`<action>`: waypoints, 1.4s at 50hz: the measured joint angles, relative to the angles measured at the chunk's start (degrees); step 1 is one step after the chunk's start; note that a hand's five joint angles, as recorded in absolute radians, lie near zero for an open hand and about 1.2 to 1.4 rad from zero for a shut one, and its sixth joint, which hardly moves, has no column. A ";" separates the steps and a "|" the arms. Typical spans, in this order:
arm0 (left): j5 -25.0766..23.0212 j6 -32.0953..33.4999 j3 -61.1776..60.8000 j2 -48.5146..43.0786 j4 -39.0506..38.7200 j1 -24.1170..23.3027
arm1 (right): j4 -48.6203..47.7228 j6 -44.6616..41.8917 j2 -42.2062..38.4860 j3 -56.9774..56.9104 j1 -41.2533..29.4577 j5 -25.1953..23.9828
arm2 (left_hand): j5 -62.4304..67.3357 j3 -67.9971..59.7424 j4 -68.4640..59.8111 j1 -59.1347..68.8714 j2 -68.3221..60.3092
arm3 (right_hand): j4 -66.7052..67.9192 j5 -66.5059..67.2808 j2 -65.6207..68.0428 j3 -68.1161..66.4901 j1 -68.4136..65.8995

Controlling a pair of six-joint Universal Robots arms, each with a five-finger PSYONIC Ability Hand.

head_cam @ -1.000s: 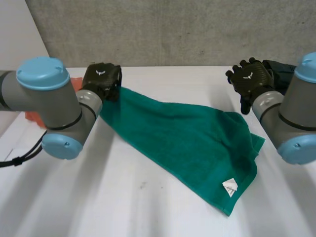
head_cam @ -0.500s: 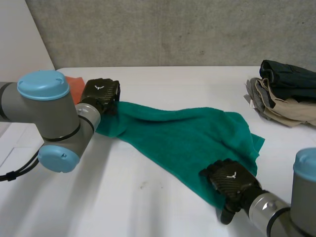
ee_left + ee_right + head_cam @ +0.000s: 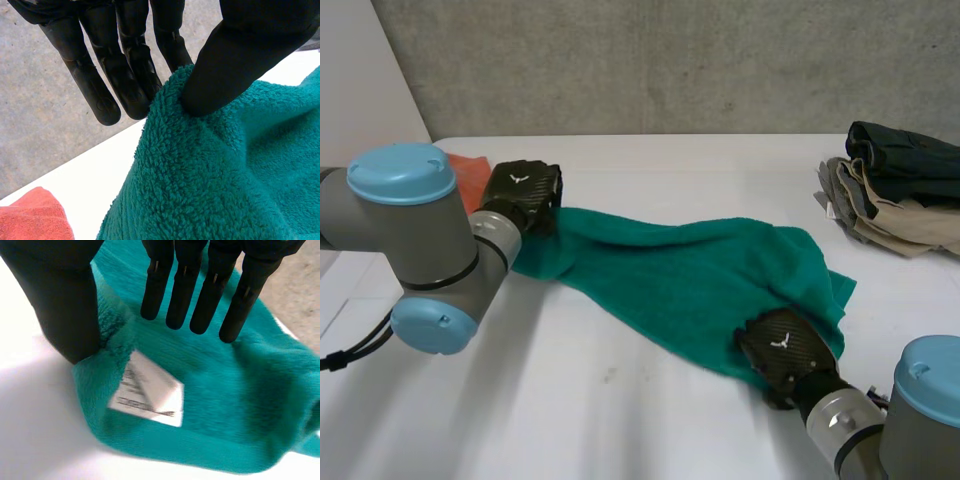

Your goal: Fold the laundry.

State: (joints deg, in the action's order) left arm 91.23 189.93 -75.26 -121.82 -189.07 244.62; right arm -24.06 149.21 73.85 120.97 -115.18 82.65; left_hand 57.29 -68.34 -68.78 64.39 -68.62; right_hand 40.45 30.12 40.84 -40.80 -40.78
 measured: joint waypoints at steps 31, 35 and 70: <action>-0.09 0.76 -6.54 21.26 23.55 -0.33 | 44.26 -20.80 11.50 -42.10 9.43 5.27 | 0.00 0.00 0.00 0.00 0.00 | 28.10 25.82 26.20 -26.95 -23.03; -0.11 0.89 -6.65 16.12 22.30 -0.19 | 44.49 -21.22 4.83 -44.45 9.65 5.40 | 0.00 0.00 0.00 0.00 0.00 | 28.10 25.72 26.20 -26.95 -23.03; 5.47 6.52 3.33 8.86 -13.98 2.46 | -10.11 -9.73 -8.86 -45.46 5.28 7.53 | 0.00 -0.02 -0.01 0.00 -0.08 | 28.12 25.82 26.21 -27.13 -23.03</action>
State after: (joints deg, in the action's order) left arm 96.70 196.45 -71.93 -112.97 -203.06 247.08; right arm -34.17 139.48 64.98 75.51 -109.90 90.18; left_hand 57.29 -68.36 -68.79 64.39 -68.70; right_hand 68.57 55.94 67.05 -67.93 -63.81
